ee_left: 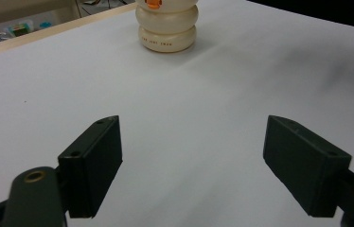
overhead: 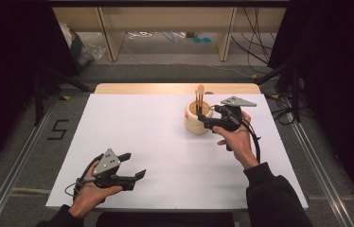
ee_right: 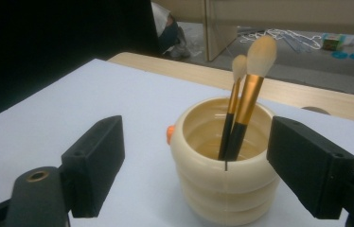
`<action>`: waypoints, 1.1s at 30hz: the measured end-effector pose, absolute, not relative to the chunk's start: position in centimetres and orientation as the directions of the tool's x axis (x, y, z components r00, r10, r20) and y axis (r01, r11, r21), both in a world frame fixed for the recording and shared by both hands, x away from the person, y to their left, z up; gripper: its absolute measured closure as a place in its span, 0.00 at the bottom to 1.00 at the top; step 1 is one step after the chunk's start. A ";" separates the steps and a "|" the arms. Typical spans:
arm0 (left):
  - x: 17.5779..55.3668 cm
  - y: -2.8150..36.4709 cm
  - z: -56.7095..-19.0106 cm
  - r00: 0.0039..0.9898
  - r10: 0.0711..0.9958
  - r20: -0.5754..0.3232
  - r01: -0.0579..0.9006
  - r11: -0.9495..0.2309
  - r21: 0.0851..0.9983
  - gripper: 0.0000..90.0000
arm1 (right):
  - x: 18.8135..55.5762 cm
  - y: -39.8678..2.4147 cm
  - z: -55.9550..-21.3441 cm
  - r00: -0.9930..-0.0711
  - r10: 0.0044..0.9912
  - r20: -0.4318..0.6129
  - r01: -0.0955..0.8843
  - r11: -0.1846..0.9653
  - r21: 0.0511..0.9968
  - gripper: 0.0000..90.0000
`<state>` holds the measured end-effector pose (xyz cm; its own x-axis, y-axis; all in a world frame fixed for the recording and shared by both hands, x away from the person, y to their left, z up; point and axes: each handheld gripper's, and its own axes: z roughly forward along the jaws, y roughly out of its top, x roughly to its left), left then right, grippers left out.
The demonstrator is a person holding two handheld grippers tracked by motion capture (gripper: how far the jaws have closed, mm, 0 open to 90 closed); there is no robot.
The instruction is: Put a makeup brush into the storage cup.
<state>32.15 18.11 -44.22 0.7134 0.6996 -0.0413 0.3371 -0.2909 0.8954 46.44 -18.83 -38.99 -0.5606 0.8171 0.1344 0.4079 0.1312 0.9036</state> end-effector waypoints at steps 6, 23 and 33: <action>32.2 18.1 -44.2 0.712 0.700 -0.046 0.339 -0.286 0.896 0.23 | 45.6 -18.4 -39.2 -0.576 0.804 0.144 0.406 0.129 0.905 0.23; 32.2 18.2 -44.2 0.710 0.702 -0.043 0.336 -0.284 0.898 0.23 | 43.4 -18.1 -40.1 -0.607 0.780 0.151 0.407 0.142 0.902 0.23; 32.2 18.2 -44.2 0.705 0.707 -0.048 0.340 -0.278 0.898 0.23 | 42.3 -17.9 -40.7 -0.621 0.766 0.165 0.419 0.146 0.896 0.23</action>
<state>32.22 18.20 -44.16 0.7052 0.7074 -0.0476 0.3396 -0.2782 0.8985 42.31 -17.86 -40.66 -0.6209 0.7662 0.1655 0.4191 0.1460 0.8961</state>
